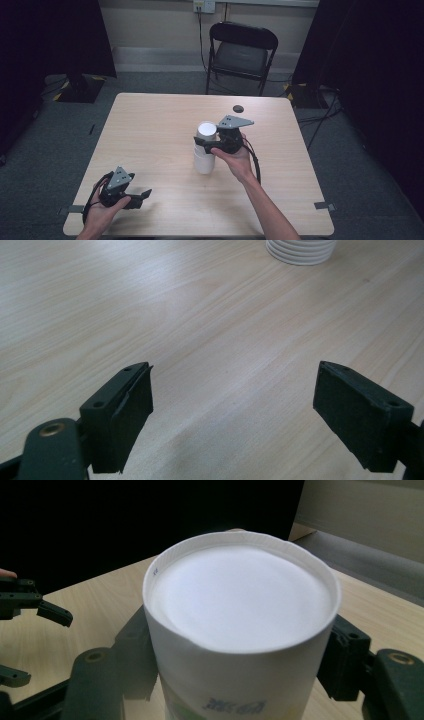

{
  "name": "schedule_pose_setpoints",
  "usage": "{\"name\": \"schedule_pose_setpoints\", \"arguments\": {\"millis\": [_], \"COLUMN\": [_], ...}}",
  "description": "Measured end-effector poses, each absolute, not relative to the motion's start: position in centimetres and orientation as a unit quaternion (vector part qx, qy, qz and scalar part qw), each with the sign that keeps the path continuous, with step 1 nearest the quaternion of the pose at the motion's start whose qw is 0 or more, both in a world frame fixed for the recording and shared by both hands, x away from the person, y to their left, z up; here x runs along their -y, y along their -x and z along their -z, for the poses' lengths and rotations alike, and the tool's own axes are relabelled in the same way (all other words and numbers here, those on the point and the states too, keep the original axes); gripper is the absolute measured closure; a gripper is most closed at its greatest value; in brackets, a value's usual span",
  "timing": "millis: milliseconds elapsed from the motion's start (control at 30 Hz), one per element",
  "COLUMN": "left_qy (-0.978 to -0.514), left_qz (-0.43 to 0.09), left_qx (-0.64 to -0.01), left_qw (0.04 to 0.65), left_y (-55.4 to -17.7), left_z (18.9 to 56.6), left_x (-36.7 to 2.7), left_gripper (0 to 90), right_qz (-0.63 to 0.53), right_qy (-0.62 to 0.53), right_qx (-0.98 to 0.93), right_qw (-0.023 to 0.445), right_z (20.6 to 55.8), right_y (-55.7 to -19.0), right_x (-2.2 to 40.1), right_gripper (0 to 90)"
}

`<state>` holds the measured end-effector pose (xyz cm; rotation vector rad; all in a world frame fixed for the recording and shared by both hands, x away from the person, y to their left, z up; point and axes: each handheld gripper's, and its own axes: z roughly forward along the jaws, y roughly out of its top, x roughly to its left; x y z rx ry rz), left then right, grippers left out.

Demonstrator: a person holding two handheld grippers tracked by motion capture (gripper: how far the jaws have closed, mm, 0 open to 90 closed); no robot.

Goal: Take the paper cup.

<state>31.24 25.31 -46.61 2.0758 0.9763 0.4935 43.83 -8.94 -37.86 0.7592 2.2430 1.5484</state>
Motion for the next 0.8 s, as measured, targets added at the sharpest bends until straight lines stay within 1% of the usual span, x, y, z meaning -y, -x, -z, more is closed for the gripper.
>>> {"name": "schedule_pose_setpoints", "arguments": {"millis": [267, 800], "left_qy": [-0.811, -0.813], "left_qz": [-0.200, -0.188], "left_qx": [-0.386, -0.387], "left_qw": [0.391, 0.393], "left_y": [-31.1, -31.3], "left_z": [46.5, 46.7], "left_x": [-25.5, -25.5], "left_gripper": [15.6, 16.0], "right_qz": [-0.544, -0.555], "right_qy": [-0.266, -0.270], "right_qx": [-0.780, -0.770], "right_qw": [0.157, 0.159], "right_z": [37.2, 35.8], "right_y": [-43.8, -43.7], "right_x": [8.9, 9.2], "right_gripper": [31.7, 32.2]}}
